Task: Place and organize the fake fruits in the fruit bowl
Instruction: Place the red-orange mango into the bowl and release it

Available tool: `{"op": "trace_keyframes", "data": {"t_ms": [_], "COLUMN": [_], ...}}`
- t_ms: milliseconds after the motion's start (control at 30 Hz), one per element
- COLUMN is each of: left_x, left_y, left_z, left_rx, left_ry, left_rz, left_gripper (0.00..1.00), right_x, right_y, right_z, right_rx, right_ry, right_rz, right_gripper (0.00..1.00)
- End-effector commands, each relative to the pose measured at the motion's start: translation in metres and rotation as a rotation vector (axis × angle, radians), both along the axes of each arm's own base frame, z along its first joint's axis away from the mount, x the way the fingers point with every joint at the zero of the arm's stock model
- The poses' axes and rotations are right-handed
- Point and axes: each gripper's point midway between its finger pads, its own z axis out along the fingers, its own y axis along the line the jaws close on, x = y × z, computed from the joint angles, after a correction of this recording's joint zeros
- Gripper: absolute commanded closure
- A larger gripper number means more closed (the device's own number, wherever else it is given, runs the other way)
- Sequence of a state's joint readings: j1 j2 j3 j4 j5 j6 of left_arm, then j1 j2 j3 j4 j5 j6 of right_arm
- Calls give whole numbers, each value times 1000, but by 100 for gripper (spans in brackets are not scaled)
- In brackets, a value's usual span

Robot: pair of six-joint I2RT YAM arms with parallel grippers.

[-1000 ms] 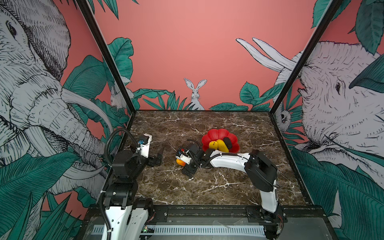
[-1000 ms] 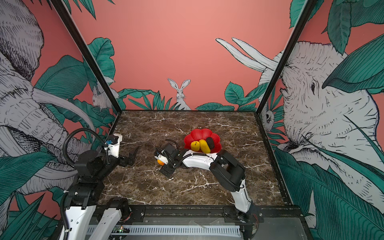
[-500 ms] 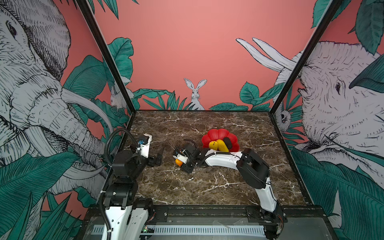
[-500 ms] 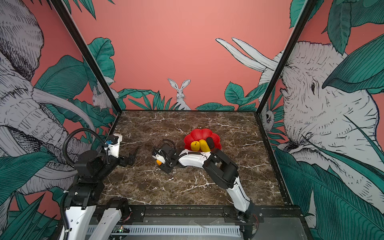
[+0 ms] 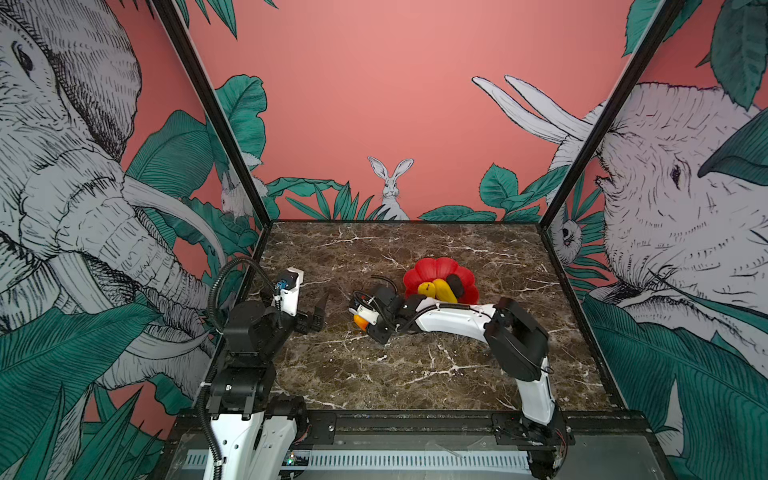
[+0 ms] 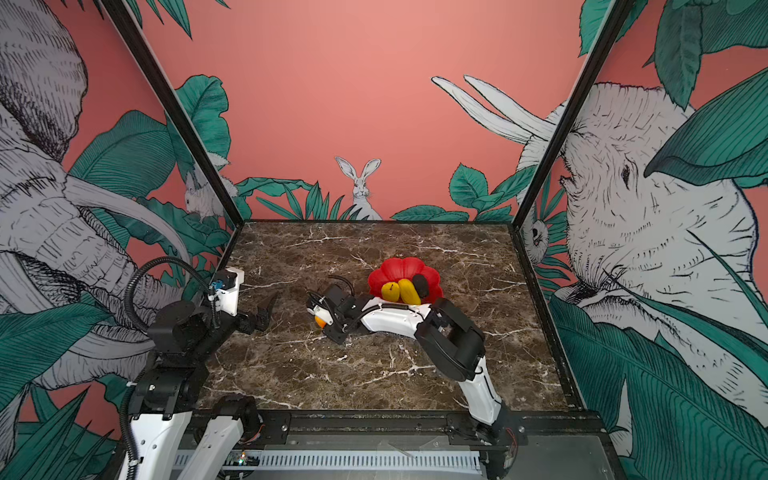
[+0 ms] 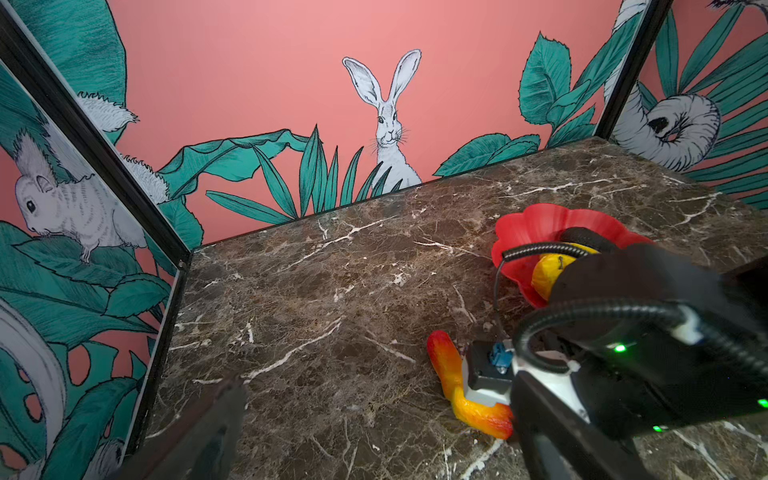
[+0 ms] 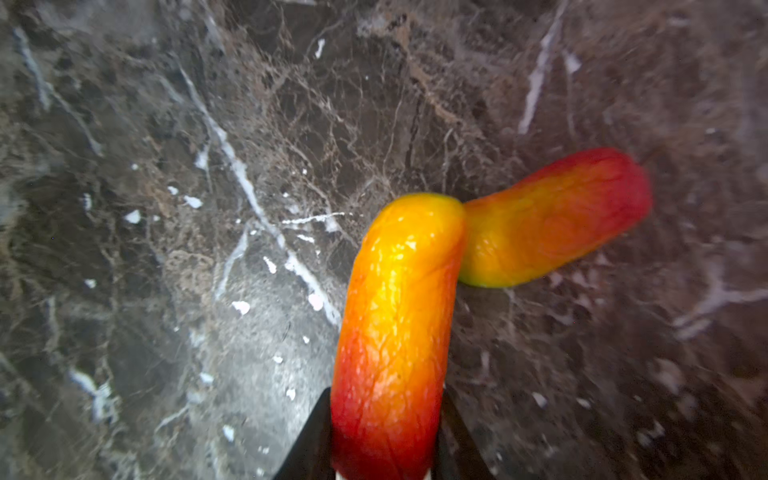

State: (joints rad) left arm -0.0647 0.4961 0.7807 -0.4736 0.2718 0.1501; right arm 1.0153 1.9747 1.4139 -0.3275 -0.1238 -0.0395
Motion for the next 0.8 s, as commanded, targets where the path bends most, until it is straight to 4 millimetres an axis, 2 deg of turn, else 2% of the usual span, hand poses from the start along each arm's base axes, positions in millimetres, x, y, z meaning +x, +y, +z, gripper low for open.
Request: {"op": "trace_keyframes", "data": {"t_ms": [0,100,133,333,433,600,767], "left_x": [-2,-2,-3,-2,-2,-2,-2], "left_y": [-1,-1,-1,-1,-2,-1,-1], "left_z": [-2,-2,-2,-2,-2,-2,-2], "left_rx": [0,0,0,-2,-3,-2,-3], "left_ry": [1,2,1,0,3,3,2], "left_rz": [-6,-6,-6,-9,-10,-10,-10], "left_gripper": [0,0,0,0,0,0,0], "right_x": [3,7,7,17,18,26,43], "right_y": [-17,-46,-65,-155,-185,-199,-196], "right_z": [46,67,60,61,61,52,34], "right_rx": [32,27,-5,-75,-101,-96,-157], "right_ry": [-77,-119,-120,-111,-96,-125,-126], "right_rz": [-9,-53,-77,-225,-261,-265,-242], "right_gripper": [84,85,86,87,87,89,89]}}
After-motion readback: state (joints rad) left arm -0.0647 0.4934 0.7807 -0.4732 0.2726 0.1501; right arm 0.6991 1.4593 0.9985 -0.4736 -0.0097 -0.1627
